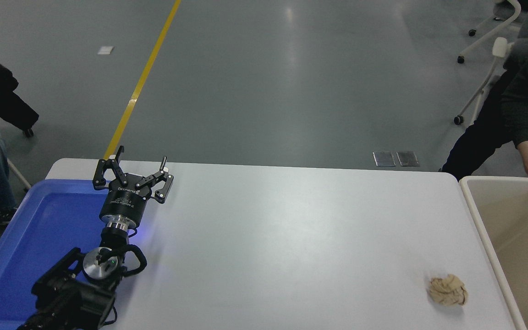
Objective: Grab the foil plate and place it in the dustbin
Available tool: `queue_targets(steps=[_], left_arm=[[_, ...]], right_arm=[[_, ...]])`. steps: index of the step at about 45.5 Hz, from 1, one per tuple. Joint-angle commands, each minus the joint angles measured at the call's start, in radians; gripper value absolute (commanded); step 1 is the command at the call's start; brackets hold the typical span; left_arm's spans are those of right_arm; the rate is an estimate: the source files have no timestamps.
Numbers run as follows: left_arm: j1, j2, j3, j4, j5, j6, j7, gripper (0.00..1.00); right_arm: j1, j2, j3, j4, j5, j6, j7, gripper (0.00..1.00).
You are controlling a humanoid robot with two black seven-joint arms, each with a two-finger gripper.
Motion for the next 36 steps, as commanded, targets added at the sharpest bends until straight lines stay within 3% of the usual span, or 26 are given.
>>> queue_targets(steps=[1, 12, 35, 36], left_arm=[[0.0, 0.0, 0.0, 0.0, 0.0, 0.0, 0.0, 0.99], [0.0, 0.0, 0.0, 0.0, 0.0, 0.0, 0.0, 0.99], [0.0, 0.0, 0.0, 0.0, 0.0, 0.0, 0.0, 0.99], [0.0, 0.0, 0.0, 0.0, 0.0, 0.001, -0.002, 0.99]], right_arm=[[-0.165, 0.172, 0.135, -0.149, 0.007, -0.062, 0.0, 0.0], [-0.236, 0.265, 0.151, -0.15, 0.006, -0.111, 0.011, 0.0], [-0.248, 0.322, 0.138, -0.15, 0.003, -0.132, 0.051, 0.0], [-0.248, 0.322, 0.137, -0.15, 0.003, -0.132, 0.053, 0.11]])
